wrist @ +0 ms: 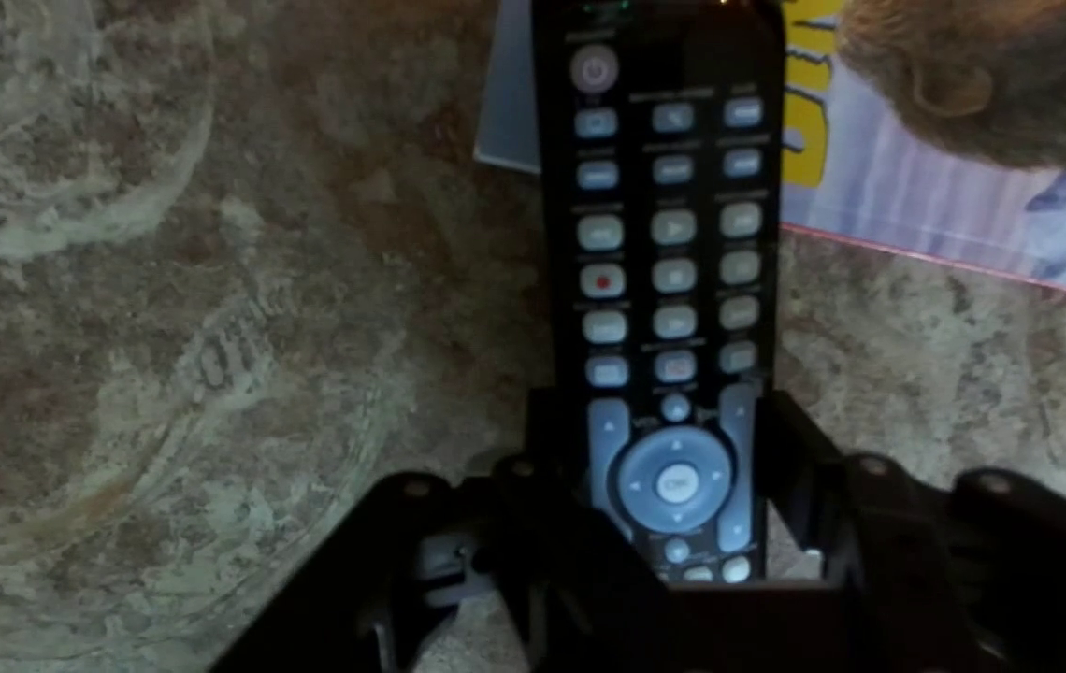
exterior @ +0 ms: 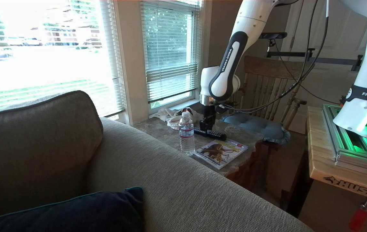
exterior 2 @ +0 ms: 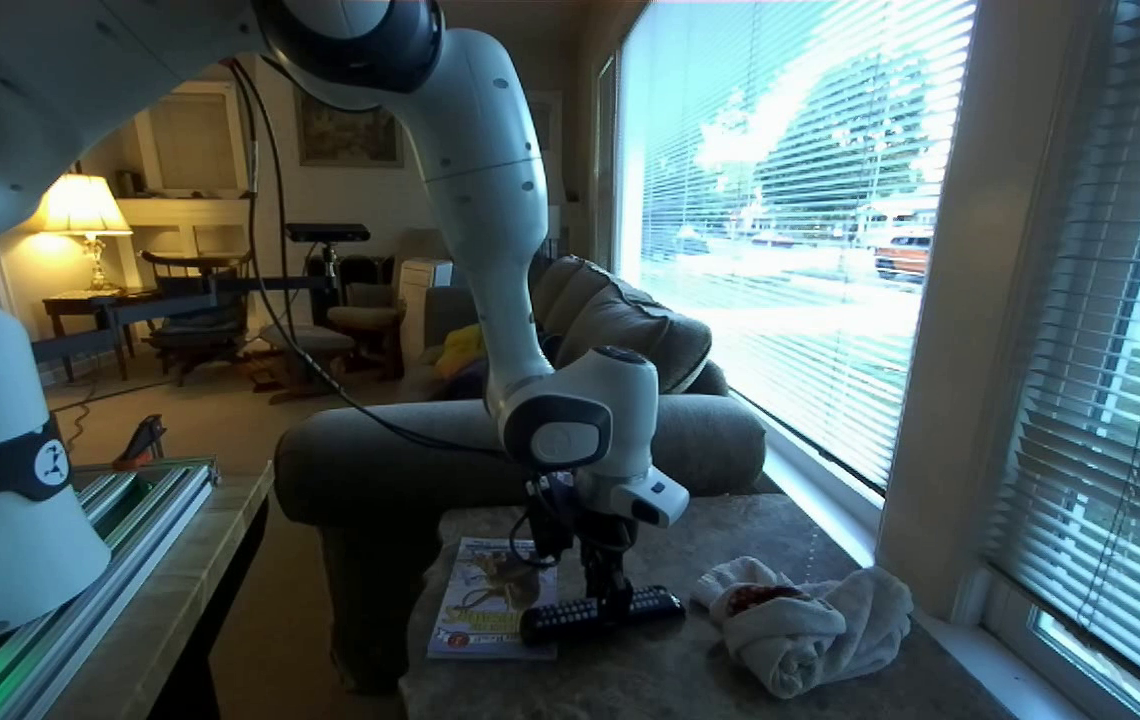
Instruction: Rotate the black remote control then press one button.
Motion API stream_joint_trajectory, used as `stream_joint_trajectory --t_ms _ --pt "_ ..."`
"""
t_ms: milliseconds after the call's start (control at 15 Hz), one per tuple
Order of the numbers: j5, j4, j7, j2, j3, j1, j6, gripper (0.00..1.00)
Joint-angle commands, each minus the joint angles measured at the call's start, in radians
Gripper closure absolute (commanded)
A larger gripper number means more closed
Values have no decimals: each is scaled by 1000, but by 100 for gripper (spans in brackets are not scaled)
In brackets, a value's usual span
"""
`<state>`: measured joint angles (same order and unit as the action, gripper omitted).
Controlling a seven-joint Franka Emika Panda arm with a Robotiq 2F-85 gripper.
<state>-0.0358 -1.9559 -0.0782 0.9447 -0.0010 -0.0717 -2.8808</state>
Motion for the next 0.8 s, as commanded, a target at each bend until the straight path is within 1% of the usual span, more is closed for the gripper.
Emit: stream_joint_trajectory --t_ms 0,133,267,333,400,467,733 --pt "-8 13 -20 -4 -3 -8 40 71" --pt "-43 -3 -54 -39 15 12 92 71" --pt "-81 -12 -97 -83 34 35 201 71" --pt "-95 -13 -118 -102 31 35 258 71" --pt "-57 6 -81 -45 13 18 170 71" --pt "-59 6 -83 -58 12 20 188 46" --pt "-58 5 -83 -49 10 20 183 46"
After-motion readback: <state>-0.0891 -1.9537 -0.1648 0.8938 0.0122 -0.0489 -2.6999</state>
